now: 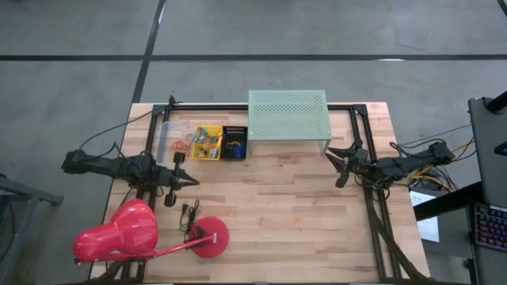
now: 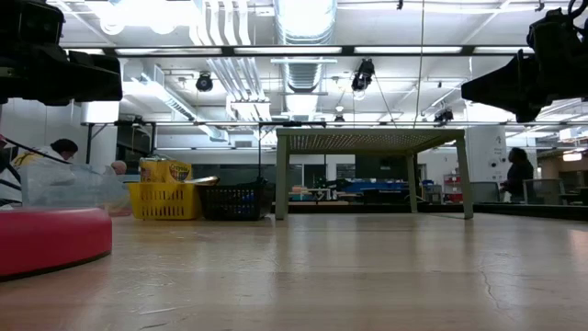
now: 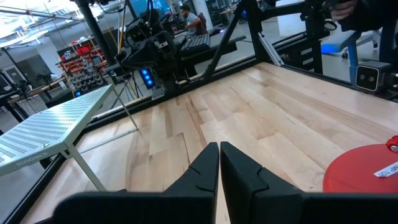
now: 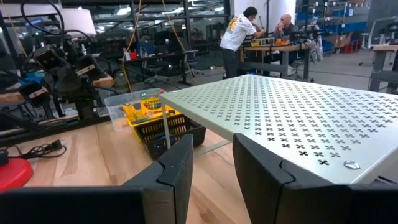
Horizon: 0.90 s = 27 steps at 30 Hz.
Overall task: Pick & Place Office Desk Supplies
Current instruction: Put the black bin with the spring rubberbands on the shelf
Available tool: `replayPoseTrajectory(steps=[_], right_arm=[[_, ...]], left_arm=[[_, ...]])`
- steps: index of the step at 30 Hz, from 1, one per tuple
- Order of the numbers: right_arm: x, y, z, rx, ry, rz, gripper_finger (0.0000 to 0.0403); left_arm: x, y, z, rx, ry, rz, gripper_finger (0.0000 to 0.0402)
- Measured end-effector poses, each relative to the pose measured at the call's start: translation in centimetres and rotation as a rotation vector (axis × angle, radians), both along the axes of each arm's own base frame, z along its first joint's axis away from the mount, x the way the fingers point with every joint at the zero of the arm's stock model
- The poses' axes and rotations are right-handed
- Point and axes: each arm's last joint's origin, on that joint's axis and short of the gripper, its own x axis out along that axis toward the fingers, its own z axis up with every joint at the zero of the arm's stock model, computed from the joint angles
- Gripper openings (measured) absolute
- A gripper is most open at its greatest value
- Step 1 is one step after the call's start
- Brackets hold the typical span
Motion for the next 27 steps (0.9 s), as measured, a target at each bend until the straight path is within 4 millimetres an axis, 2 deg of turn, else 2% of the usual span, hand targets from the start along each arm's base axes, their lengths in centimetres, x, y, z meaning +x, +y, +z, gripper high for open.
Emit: replayPoseTrajectory(steps=[3,6,9,15,27], right_arm=[[0.1,0.1,0.0,0.026,-0.015,0.047,0.0114],[0.2,0.6,0.1,0.043,-0.036,0.222,0.0114],[0.3,1.0,0.7,-0.049,-0.061,0.379,0.0114],[0.2,1.0,1.5,-0.118,-0.118,0.379,0.0114],[0.3,1.0,1.4,-0.119,-0.103,0.375,0.0114]], left_arm=[[0.0,0.0,0.0,0.0,0.0,0.0,0.0019],[0.0,0.0,0.0,0.0,0.0,0.0,0.0019],[0.0,0.0,0.0,0.0,0.0,0.0,0.0019],[0.0,0.0,0.0,0.0,0.0,0.0,0.0019],[0.0,0.0,0.0,0.0,0.0,0.0,0.0019]])
